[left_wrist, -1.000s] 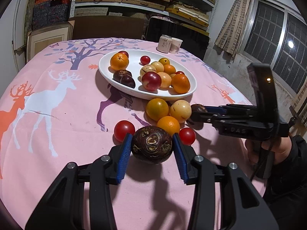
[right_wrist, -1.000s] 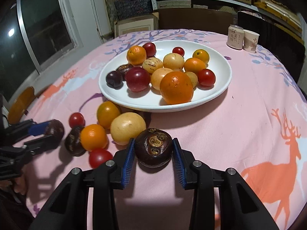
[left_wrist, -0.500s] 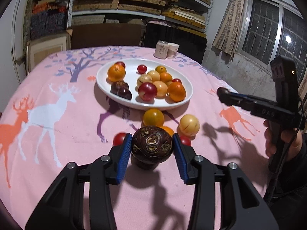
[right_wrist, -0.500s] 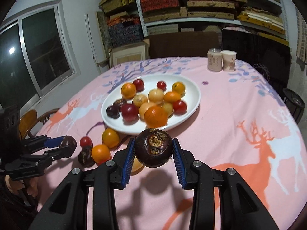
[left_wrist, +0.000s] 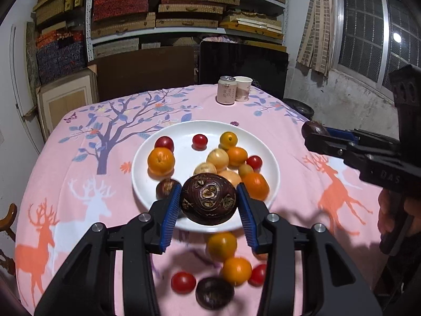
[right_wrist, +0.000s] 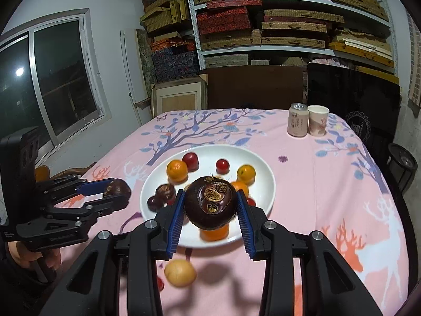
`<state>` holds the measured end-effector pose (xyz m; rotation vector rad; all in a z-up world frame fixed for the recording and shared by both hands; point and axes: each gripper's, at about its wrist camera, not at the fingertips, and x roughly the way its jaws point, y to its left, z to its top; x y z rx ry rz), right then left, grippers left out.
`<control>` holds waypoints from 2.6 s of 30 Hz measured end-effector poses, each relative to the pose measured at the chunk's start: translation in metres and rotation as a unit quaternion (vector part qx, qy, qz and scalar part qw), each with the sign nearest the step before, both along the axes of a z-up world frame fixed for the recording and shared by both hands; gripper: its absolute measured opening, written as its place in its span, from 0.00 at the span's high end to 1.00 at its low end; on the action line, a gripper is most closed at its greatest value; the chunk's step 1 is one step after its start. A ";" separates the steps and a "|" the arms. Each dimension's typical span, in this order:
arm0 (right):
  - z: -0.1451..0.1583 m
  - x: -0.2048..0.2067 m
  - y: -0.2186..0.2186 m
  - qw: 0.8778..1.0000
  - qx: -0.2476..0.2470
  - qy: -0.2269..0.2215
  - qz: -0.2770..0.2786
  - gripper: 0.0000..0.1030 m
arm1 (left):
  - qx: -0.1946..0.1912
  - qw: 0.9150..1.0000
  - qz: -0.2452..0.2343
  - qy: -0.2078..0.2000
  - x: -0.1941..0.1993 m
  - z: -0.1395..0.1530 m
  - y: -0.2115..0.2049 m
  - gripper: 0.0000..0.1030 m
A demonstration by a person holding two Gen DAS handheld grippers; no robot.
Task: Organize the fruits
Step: 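Carry both mangosteens over the white plate and open both tools to release them, then withdraw both open tools from the plate toward the fruit pile, then grasp a dark brown mangosteen with the left tool while the right tool grasps a pale yellow round fruit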
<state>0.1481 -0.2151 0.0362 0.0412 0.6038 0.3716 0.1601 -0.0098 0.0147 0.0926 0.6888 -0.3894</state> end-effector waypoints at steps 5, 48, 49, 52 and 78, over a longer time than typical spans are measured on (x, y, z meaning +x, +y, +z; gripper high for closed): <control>-0.010 0.044 0.007 1.000 -0.002 0.013 -0.007 0.62 | -0.006 0.999 0.006 0.037 0.054 -0.011 -0.012 0.59; -0.101 -0.024 0.038 0.992 -0.011 0.126 0.025 0.46 | 0.012 0.995 0.013 0.099 -0.071 -0.093 0.024 0.32; -0.101 -0.022 0.041 0.992 -0.014 0.126 0.026 0.46 | 0.013 0.995 0.015 0.101 -0.071 -0.093 0.024 0.32; -0.104 -0.017 0.047 0.991 -0.017 0.129 0.031 0.46 | 0.013 0.995 0.017 0.103 -0.071 -0.094 0.025 0.32; -0.076 -0.055 0.013 0.999 0.016 0.033 0.001 0.57 | 0.104 0.990 0.039 0.083 -0.072 -0.098 0.002 0.33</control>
